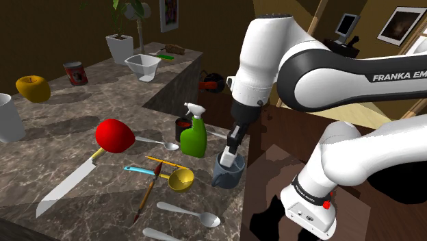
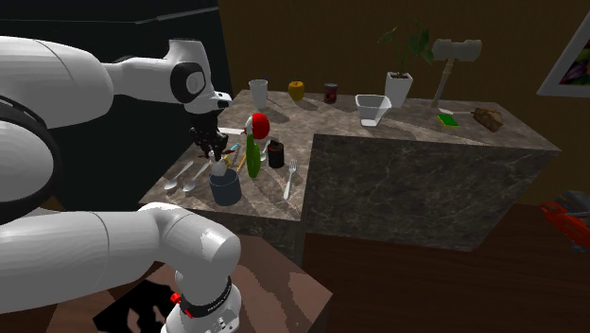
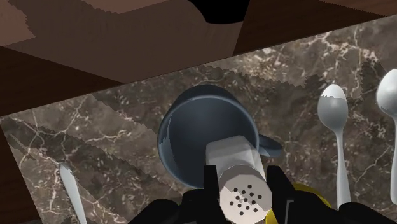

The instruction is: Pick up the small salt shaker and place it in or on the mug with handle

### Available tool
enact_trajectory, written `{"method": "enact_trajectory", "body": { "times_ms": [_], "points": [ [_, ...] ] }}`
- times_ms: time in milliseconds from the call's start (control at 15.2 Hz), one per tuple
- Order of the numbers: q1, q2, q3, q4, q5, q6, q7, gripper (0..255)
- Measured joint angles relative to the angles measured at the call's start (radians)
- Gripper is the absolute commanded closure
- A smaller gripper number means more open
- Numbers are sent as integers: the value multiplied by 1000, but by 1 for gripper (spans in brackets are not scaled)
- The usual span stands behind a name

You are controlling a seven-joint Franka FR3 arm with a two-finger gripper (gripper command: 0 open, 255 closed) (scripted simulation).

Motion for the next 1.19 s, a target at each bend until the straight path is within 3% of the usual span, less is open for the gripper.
{"method": "enact_trajectory", "body": {
  "times_ms": [132,198,594,924,1188],
  "points": [
    [0,0,0,0,0,1,0,255],
    [0,0,0,0,0,1,0,0],
    [0,0,0,0,0,1,0,0],
    [-10,-4,-29,104,-26,-107,7,0],
    [-12,-7,-35,117,-31,-124,6,0]
  ]
}}
